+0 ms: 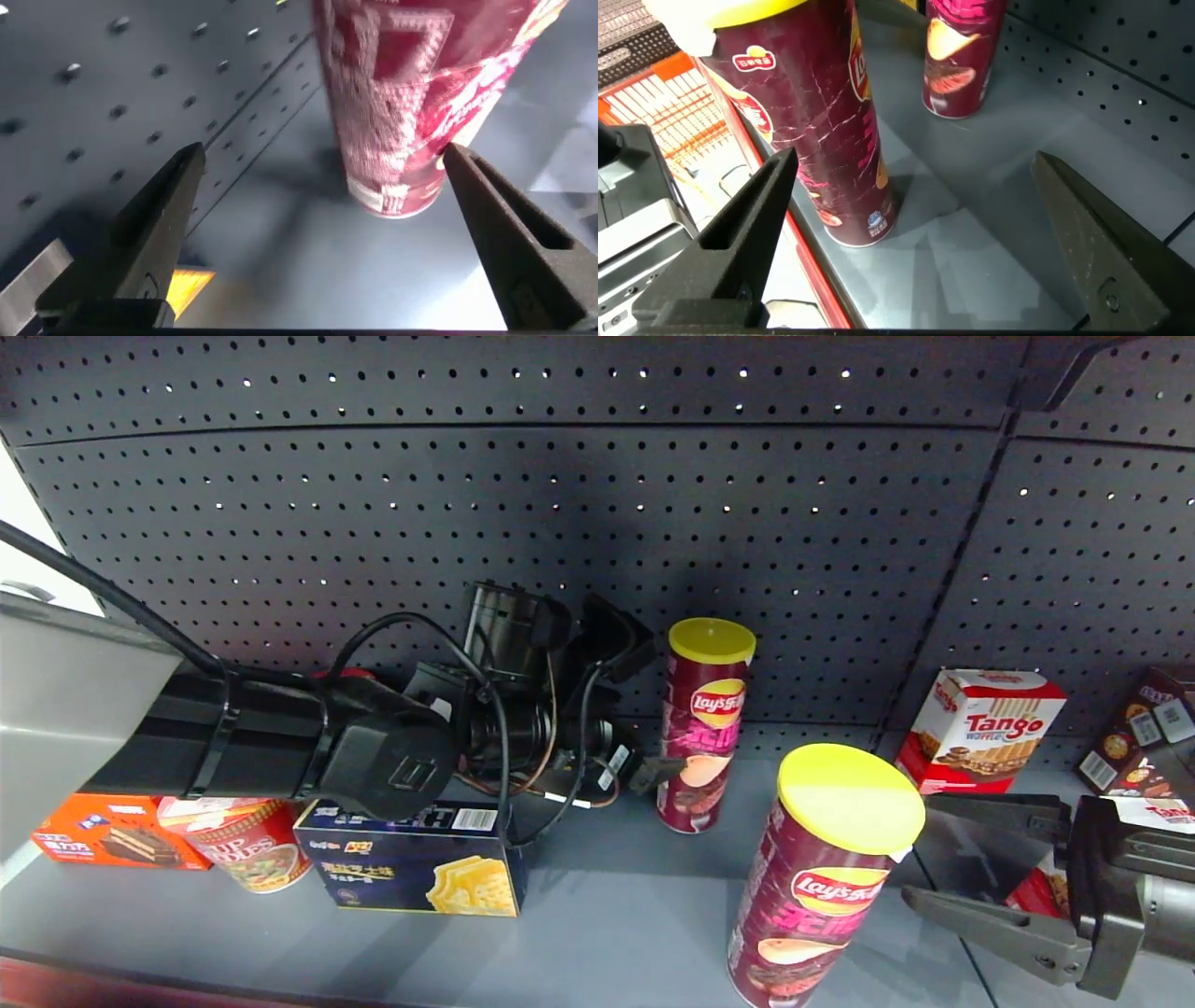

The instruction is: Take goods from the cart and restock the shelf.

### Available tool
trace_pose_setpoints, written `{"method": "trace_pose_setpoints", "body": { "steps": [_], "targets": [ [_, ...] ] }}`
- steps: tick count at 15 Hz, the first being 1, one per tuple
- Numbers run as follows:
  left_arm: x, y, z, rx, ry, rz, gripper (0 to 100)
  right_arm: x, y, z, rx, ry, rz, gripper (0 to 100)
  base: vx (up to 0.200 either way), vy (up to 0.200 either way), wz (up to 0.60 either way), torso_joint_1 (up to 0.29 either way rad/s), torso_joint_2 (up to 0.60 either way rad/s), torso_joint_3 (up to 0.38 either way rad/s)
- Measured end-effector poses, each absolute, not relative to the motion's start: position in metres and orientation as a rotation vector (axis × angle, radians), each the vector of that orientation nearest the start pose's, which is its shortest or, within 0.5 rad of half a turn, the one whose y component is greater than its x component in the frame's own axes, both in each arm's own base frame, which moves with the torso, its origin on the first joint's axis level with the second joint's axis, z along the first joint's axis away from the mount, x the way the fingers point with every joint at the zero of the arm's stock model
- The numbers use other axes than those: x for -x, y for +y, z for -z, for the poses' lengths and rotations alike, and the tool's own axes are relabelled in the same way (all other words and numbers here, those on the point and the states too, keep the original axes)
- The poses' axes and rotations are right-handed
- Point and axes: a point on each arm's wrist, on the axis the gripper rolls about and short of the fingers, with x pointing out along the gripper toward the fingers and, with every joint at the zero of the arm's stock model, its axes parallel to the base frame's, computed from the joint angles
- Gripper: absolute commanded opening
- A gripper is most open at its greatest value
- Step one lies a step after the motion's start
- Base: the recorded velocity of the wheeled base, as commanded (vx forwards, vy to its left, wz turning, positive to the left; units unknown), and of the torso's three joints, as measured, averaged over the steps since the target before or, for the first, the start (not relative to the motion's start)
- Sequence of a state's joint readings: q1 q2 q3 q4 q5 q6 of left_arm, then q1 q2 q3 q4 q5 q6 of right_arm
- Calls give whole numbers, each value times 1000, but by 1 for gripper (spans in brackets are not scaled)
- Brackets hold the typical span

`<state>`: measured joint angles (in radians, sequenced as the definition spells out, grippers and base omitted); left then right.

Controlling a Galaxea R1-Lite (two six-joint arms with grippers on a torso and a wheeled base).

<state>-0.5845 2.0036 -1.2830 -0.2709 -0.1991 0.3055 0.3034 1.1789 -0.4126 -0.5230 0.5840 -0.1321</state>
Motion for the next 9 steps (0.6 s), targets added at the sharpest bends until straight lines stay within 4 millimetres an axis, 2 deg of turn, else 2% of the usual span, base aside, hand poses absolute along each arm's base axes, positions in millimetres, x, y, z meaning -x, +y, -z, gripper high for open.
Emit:
{"method": "trace_pose_setpoints", "body": {
  "steps": [9],
  "targets": [
    [-321,-214,-176,-379,334,801,100,-148,59,-187,88,187,-898,100,0,0,0,0,0,0]
  ]
}}
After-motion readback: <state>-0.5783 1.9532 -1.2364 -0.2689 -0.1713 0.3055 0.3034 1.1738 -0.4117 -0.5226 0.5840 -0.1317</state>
